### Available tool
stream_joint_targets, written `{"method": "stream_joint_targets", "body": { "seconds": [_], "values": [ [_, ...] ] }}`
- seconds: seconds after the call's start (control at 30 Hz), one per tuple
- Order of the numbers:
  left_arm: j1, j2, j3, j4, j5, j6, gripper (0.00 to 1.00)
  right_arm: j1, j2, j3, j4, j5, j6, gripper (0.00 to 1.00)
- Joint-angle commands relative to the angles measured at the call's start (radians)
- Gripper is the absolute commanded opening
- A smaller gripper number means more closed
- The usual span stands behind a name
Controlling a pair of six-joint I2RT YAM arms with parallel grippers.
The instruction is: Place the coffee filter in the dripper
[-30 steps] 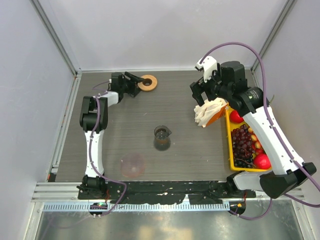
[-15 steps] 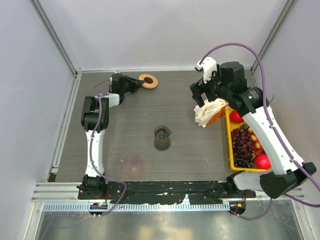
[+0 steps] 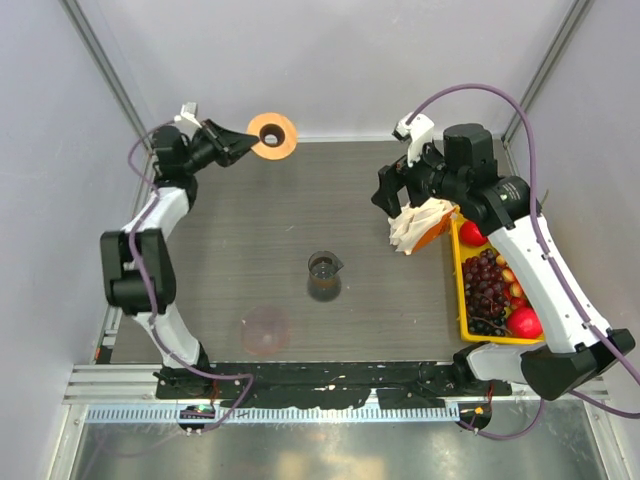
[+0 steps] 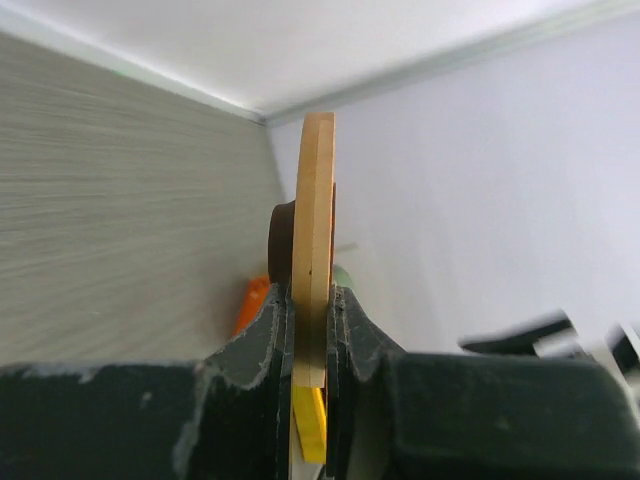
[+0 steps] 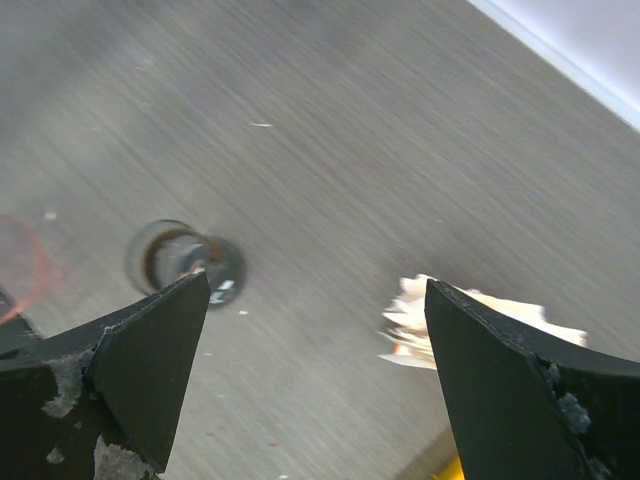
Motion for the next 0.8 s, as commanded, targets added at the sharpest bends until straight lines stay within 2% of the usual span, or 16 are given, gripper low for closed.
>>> {"method": "stream_joint_targets", "body": {
  "seconds": [0.0, 0.13, 0.23, 0.3, 0.43, 0.5, 0.6, 0.77],
  "values": [
    [0.013, -0.218, -0.144, 0.103, 0.34, -0.016, 0.0, -0.008, -0.074, -0.037, 0.095, -0.243, 0.206, 0.95],
    [-0.004, -0.352, -0.313, 0.255, 0.486, -0.158, 0.0, -0.011, -0.117, -0.076, 0.097, -0.339, 0.254, 0.95],
    [-0.018, -0.421, -0.43, 0.378, 0.539, -0.258, 0.0, -0.014, -0.145, -0.1, 0.036, -0.327, 0.238, 0.95],
    [-0.058, -0.45, -0.486, 0.382, 0.549, -0.261, 0.0, -0.02, -0.16, -0.117, -0.004, -0.31, 0.221, 0.96],
    [-0.127, -0.472, -0.58, 0.382, 0.534, -0.278, 0.0, -0.024, -0.195, -0.156, -0.088, -0.346, 0.082, 0.95],
    [-0.164, -0.483, -0.611, 0.337, 0.511, -0.251, 0.0, -0.023, -0.197, -0.172, -0.121, -0.327, 0.045, 0.96],
    [-0.187, -0.498, -0.588, 0.012, 0.511, -0.032, 0.0, -0.023, -0.208, -0.191, -0.142, -0.299, 0.01, 0.95],
    [-0.201, -0.458, -0.619, -0.029, 0.503, 0.004, 0.0, -0.021, -0.232, -0.192, -0.162, -0.265, -0.021, 0.95]
  ]
}}
